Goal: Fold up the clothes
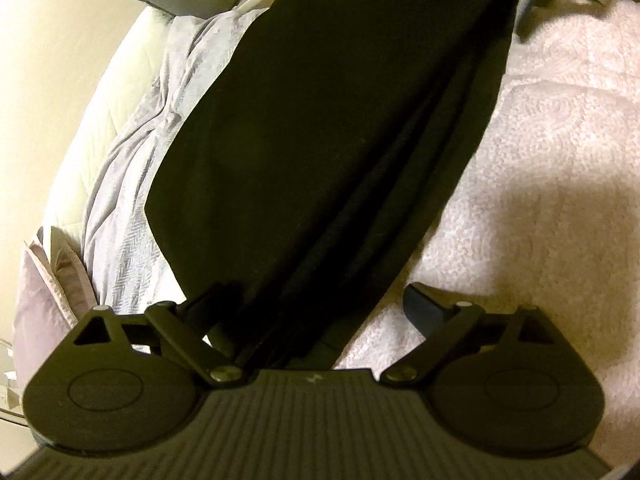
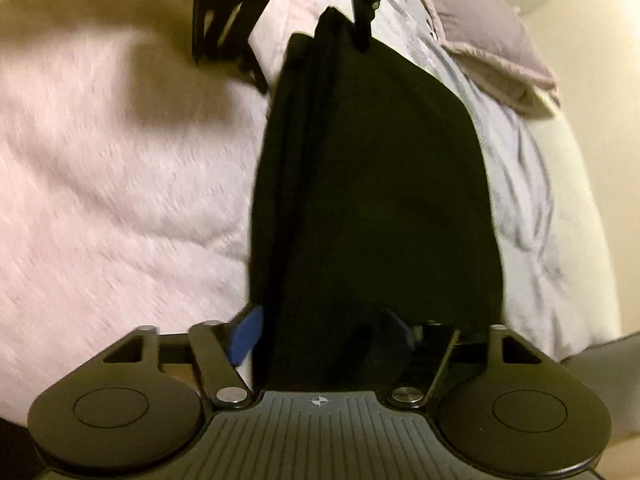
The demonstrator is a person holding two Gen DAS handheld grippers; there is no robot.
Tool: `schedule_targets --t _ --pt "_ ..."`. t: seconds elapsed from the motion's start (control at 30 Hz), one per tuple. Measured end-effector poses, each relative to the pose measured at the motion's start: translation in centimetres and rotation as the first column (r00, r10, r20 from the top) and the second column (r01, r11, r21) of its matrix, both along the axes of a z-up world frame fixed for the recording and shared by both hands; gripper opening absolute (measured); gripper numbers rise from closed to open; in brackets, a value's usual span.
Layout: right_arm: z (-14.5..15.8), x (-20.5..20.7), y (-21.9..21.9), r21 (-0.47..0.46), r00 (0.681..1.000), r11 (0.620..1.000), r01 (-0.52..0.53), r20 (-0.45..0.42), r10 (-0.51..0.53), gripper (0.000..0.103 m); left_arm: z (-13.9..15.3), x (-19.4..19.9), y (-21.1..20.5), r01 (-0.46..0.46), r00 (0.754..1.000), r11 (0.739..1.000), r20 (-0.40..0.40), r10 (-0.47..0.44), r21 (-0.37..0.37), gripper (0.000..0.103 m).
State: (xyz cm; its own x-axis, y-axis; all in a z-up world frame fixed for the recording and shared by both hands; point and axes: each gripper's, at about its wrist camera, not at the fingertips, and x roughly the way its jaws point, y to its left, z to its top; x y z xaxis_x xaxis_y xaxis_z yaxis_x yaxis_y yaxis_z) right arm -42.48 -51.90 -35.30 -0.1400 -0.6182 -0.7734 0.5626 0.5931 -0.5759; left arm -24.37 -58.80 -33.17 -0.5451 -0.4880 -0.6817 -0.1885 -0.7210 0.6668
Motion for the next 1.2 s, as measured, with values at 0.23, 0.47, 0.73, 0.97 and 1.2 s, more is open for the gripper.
schedule_targets --t 0.23,0.47,0.73,0.97,1.2 --pt "-3.2 0.4 -0.8 -0.063 0.987 0.991 -0.122 -0.112 0.115 0.077 -0.1 0.5 0.9 0.011 1.0 0.999 -0.003 -0.011 -0.042 0.095" --pt "3.8 -2.7 -2.8 -0.013 0.997 0.998 -0.055 0.057 0.056 0.017 -0.7 0.7 3.4 0.104 0.995 0.976 0.018 -0.103 -0.193 0.094" --pt "10.3 -2.2 -1.0 -0.038 0.991 0.998 -0.054 0.124 0.058 0.016 -1.1 -2.3 2.5 0.076 0.997 0.955 0.025 -0.072 -0.286 0.068" --pt "8.1 -1.6 1.0 -0.024 0.992 0.998 -0.056 0.11 0.059 0.024 2.2 -3.0 0.6 -0.009 1.0 0.992 0.023 0.012 -0.122 0.024" --pt "5.8 2.9 0.8 -0.143 0.988 0.988 0.052 0.153 -0.03 0.078 5.6 -4.6 -1.6 -0.048 0.998 0.999 0.031 0.048 0.004 0.024"
